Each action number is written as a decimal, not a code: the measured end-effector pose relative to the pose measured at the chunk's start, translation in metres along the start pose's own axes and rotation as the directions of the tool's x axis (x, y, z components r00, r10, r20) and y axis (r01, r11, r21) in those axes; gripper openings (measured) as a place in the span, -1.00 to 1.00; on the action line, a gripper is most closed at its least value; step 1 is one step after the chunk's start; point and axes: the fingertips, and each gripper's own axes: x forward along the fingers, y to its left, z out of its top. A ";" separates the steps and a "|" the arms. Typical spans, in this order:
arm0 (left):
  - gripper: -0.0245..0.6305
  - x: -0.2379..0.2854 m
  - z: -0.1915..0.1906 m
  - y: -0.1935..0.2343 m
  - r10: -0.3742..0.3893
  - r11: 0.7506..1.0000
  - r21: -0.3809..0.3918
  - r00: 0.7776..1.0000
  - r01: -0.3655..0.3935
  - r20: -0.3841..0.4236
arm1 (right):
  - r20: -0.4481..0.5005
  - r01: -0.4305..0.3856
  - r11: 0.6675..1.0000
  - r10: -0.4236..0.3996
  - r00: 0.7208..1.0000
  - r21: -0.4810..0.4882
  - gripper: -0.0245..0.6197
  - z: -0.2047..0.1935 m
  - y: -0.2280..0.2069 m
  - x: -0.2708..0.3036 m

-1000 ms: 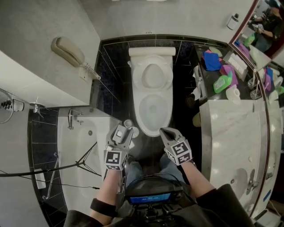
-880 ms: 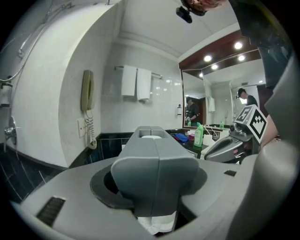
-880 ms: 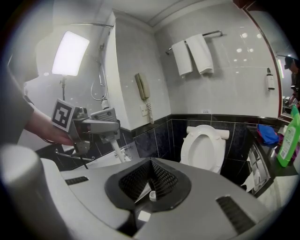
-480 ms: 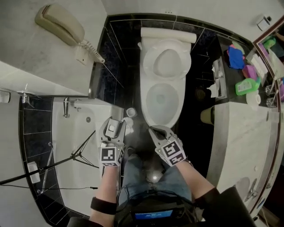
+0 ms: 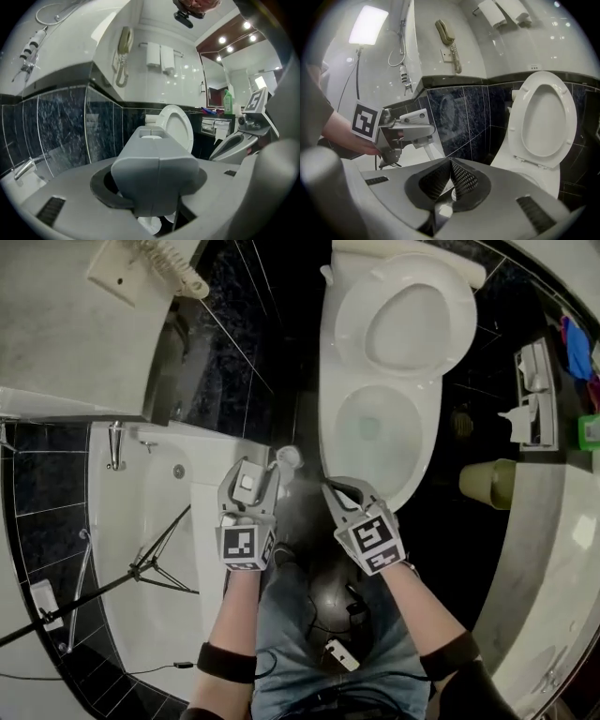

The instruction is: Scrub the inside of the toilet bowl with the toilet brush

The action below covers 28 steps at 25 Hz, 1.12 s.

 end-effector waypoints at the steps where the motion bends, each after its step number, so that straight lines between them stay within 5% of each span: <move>1: -0.19 0.008 -0.020 0.004 0.003 1.000 0.008 1.000 -0.003 0.005 | 0.001 0.005 1.000 -0.005 1.000 0.003 -0.90 -0.011 -0.006 0.011; 12: -0.19 0.088 -0.158 0.009 -0.061 0.997 0.048 0.998 0.061 0.005 | 0.017 0.014 1.000 -0.014 1.000 0.002 -0.90 -0.094 -0.028 0.112; 28: -0.19 0.134 -0.252 0.014 -0.081 0.996 0.044 0.997 0.082 -0.014 | 0.034 0.027 1.000 -0.027 0.999 -0.011 -0.90 -0.124 -0.048 0.143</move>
